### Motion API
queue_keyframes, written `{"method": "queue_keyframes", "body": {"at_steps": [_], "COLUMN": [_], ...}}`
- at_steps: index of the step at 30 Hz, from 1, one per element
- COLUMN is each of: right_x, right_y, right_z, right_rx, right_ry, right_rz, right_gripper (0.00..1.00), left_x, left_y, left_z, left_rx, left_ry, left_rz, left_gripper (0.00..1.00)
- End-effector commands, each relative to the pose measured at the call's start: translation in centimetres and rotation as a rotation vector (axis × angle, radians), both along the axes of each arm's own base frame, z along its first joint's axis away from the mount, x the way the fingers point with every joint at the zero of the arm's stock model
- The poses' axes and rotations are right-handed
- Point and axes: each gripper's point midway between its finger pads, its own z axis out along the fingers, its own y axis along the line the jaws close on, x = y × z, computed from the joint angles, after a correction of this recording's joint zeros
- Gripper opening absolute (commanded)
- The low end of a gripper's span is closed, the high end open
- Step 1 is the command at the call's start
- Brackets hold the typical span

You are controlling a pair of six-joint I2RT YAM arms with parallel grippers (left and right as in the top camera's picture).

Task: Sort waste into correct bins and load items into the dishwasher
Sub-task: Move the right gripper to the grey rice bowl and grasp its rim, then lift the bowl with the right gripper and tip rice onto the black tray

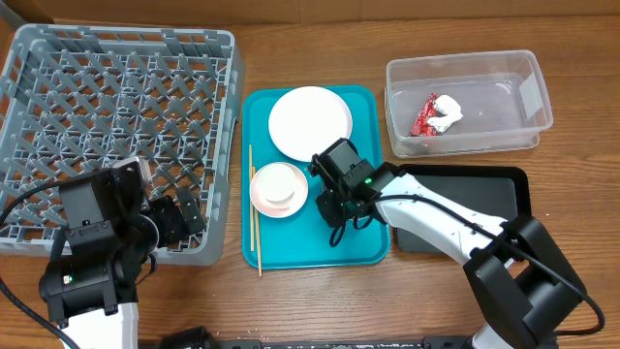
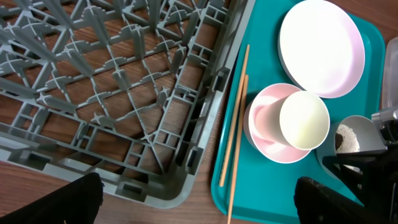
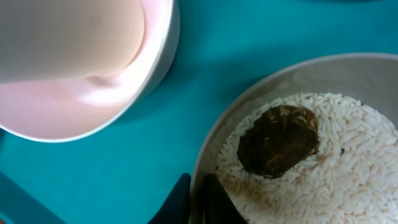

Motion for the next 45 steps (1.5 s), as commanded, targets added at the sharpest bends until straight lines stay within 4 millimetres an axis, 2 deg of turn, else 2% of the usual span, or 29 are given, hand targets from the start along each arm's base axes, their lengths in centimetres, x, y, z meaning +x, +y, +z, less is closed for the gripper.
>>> {"method": "queue_keyframes", "body": {"at_steps": [1,5,9,12,15,18,23,29,30,35,41,45], "right_x": [-0.5,0.4,1.4,1.8,2.1,2.2,2.4,1.9,1.8,1.6,1.8,1.6], "right_y": [0.3,0.7,0.2,-0.9,-2.9,-5.0,-7.3,-9.9,-10.9,-13.9,-17.2,-19.3], "right_z": [0.9,4.8,9.1,11.6,13.0,13.5,13.2,12.3,12.0,11.4,12.6,13.1], "right_rx": [0.013,0.049,0.096,0.140,0.171,0.205,0.321,0.514,0.561,0.723,1.023,1.144], "right_ry": [0.043,-0.015,-0.105,-0.132,-0.113,-0.045,0.104,0.232,0.252,0.291,0.277,0.289], "right_rz": [-0.031,-0.043,-0.097,-0.167,-0.275,-0.377,-0.442,-0.407,-0.405,-0.455,-0.500,-0.560], "right_gripper": [0.04,0.04,0.04,0.04,0.04,0.04,0.04,0.04,0.04,0.04,0.04,0.04], "left_x": [0.3,0.3,0.3,0.3,0.3,0.3,0.3,0.3,0.3,0.3,0.3,0.3], "left_y": [0.0,0.0,0.0,0.0,0.0,0.0,0.0,0.0,0.0,0.0,0.0,0.0], "left_z": [0.8,0.8,0.8,0.8,0.8,0.8,0.8,0.9,0.9,0.9,0.9,0.9], "left_rx": [0.011,0.012,0.012,0.012,0.012,0.012,0.012,0.012,0.012,0.012,0.012,0.012], "left_ry": [-0.025,-0.025,-0.025,-0.025,-0.025,-0.025,-0.025,-0.026,-0.026,-0.026,-0.026,-0.027], "left_rz": [-0.023,-0.023,-0.023,-0.023,-0.023,-0.023,-0.023,-0.023,-0.023,-0.023,-0.023,-0.023], "left_gripper": [1.00,1.00,1.00,1.00,1.00,1.00,1.00,1.00,1.00,0.99,1.00,1.00]}}
